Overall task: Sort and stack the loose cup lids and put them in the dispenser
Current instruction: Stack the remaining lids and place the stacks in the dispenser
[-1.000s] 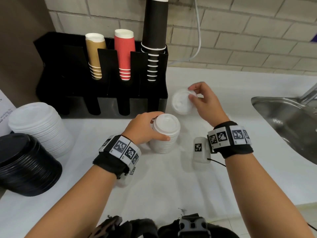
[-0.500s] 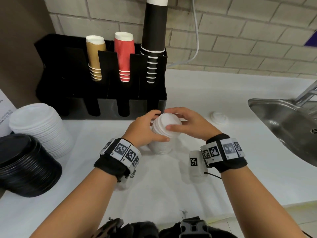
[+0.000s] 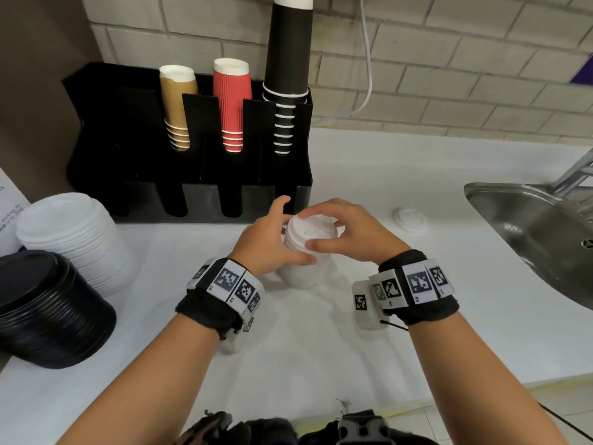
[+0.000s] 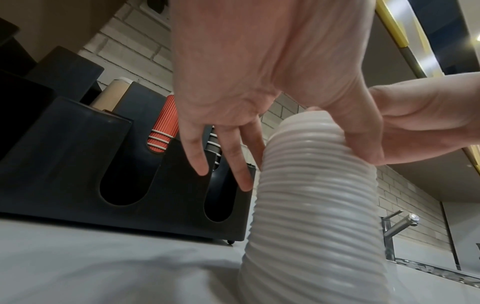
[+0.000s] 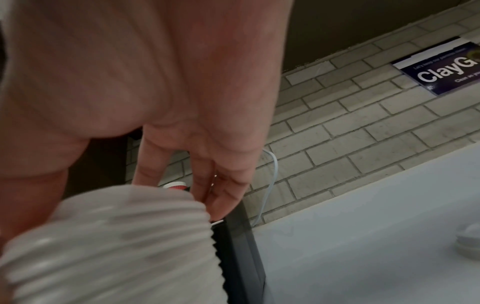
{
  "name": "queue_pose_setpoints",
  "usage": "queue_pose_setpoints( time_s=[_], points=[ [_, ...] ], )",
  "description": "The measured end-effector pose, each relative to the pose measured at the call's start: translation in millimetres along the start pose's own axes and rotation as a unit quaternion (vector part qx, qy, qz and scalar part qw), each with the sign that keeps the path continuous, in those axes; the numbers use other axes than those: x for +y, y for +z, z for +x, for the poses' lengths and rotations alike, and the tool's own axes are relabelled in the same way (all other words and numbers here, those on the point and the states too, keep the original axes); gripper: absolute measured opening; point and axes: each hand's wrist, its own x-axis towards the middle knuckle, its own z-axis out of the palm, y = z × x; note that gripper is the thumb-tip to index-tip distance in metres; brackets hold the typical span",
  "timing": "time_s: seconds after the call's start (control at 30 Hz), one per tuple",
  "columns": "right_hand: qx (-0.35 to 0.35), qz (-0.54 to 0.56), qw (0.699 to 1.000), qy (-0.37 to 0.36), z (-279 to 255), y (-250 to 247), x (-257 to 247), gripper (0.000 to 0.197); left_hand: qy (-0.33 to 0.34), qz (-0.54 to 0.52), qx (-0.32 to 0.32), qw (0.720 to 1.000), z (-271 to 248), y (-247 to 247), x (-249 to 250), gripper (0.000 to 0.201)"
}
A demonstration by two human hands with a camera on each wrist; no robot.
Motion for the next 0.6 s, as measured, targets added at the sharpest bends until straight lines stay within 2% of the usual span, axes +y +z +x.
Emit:
queue_pose_setpoints(
  time_s=[0.2,0.33,0.4,0.47,0.5,0.53,0.6],
  points=[
    [0.001,-0.012,1.000,0.005,-1.0,1.9,-1.2,0.049,0.009,-0.002,-0.006,1.000,1.7,-1.6,-0.9,0.115],
    [0.007,0.000,1.000,0.012,-3.4,5.0,-0.2,0.051,0.053,-0.060,-0.042,0.996,3.2,-6.4,-0.8,0.082],
    [-0.006,0.013,1.000,0.010,-4.2,3.0,3.9,0.050,0.062,-0.069,-0.049,0.994,4.7,-7.7,-0.2,0.074],
    [-0.033,0.090,0.995,0.020,-3.5,-2.3,13.0,0.044,0.059,-0.071,-0.056,0.994,7.9,-8.8,-0.2,0.068],
    [-0.021,0.144,0.989,0.039,-2.2,-6.6,19.2,0.038,0.057,-0.071,-0.059,0.994,10.0,-9.4,-0.5,0.065],
    [0.023,0.179,0.981,0.066,0.2,-11.7,28.3,0.033,0.055,-0.069,-0.060,0.994,11.6,-10.0,-0.9,0.063],
    [0.151,0.147,0.965,0.154,8.8,-25.7,55.0,0.032,0.047,-0.064,-0.059,0.995,14.0,-10.8,-1.8,0.065]
  ],
)
